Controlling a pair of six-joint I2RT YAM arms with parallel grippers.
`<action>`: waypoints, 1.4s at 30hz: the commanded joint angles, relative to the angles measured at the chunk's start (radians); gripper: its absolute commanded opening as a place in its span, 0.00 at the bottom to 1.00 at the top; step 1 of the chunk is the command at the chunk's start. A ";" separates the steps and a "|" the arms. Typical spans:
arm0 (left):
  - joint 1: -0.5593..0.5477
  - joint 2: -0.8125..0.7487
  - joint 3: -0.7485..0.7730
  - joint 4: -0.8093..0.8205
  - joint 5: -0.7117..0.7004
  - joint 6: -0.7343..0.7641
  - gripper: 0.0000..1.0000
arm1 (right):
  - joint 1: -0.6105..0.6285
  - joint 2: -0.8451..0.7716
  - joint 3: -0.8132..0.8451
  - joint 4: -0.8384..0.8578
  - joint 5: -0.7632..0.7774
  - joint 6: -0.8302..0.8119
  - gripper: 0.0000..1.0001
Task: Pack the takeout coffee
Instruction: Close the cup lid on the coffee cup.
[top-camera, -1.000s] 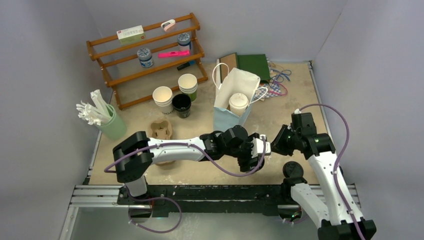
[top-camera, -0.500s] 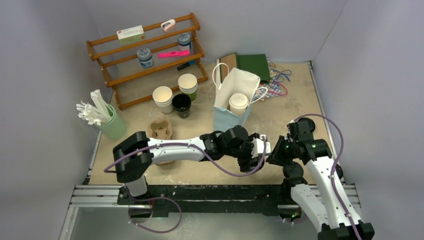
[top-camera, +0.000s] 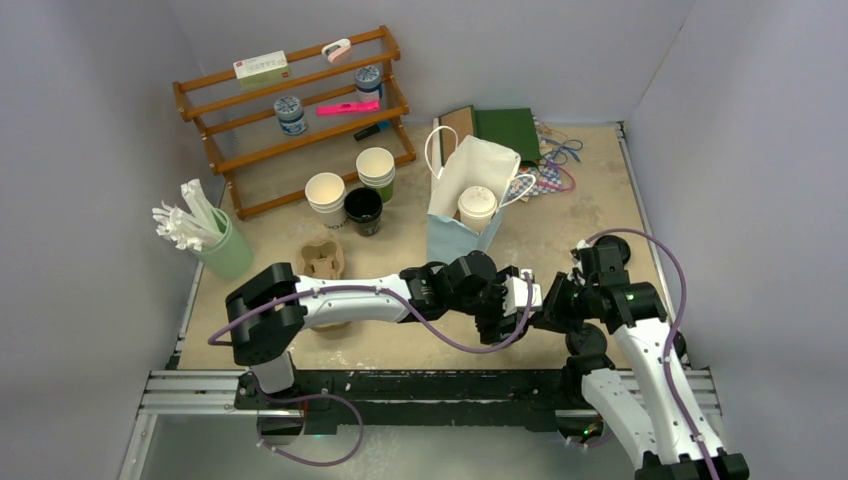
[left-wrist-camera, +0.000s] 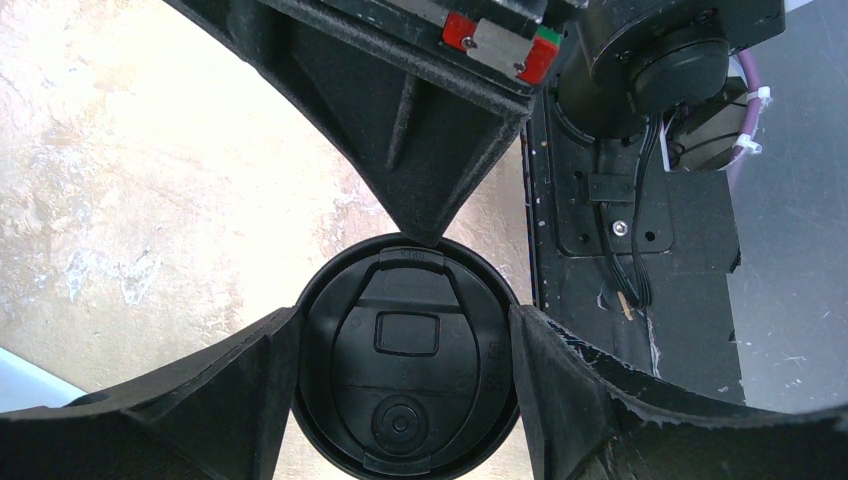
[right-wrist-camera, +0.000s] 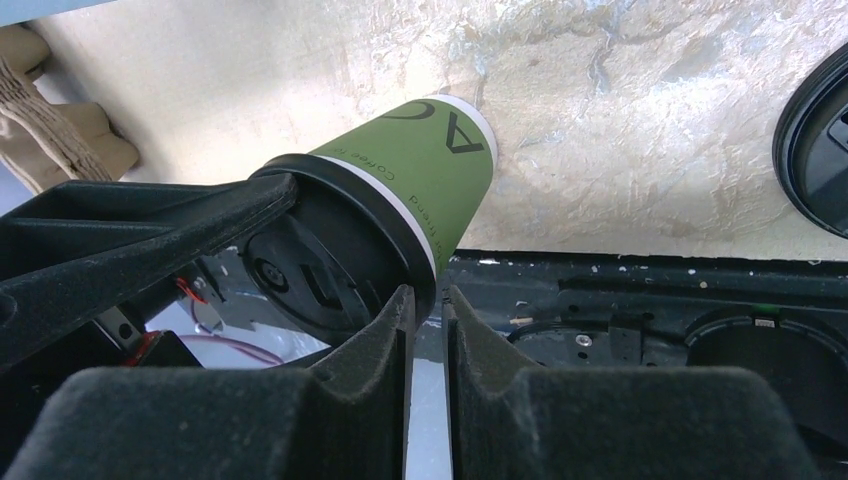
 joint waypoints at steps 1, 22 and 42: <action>-0.009 0.008 0.002 -0.099 0.012 -0.030 0.74 | 0.000 0.011 -0.018 0.007 -0.039 -0.018 0.17; -0.009 -0.003 0.000 -0.083 -0.122 -0.217 0.74 | 0.000 0.128 0.026 0.047 -0.035 -0.086 0.13; -0.024 -0.051 0.173 -0.164 -0.231 -0.464 0.94 | 0.001 0.209 0.245 0.039 0.010 -0.221 0.28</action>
